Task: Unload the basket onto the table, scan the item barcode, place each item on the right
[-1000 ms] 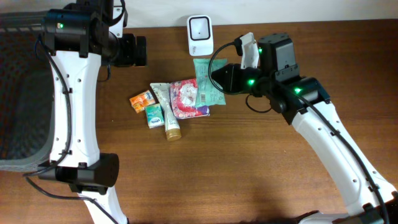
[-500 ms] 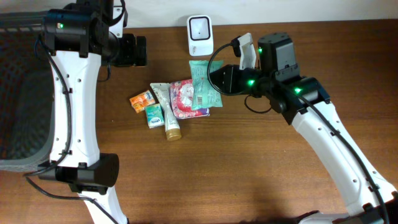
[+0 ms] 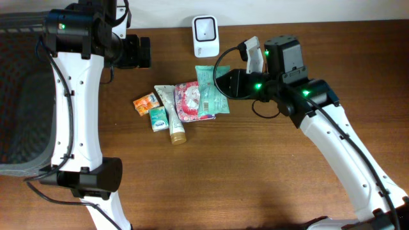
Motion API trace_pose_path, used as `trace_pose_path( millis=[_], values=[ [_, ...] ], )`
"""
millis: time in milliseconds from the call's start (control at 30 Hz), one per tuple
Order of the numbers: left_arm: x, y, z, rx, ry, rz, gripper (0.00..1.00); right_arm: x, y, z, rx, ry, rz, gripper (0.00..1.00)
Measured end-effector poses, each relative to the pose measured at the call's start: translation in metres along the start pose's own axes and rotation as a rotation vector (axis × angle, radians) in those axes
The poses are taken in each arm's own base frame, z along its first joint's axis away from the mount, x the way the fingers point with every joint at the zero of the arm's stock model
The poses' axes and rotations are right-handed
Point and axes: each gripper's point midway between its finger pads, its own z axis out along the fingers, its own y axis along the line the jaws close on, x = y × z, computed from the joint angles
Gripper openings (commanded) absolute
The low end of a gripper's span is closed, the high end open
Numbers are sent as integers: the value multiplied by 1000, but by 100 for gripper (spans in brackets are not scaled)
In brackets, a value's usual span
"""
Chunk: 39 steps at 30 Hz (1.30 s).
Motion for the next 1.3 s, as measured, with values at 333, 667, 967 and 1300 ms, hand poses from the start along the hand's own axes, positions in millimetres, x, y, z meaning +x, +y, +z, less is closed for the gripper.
trace_pose_path(
  millis=[333,667,967,1300],
  values=[
    [0,0,0,0,0,0,99,1,0,0,1,2,2,4],
    [0,0,0,0,0,0,99,3,2,0,-12,13,13,4],
    [0,0,0,0,0,0,99,6,1,0,-11,28,22,4],
    [0,0,0,0,0,0,99,44,-134,-45,762,69,121,4]
  ],
)
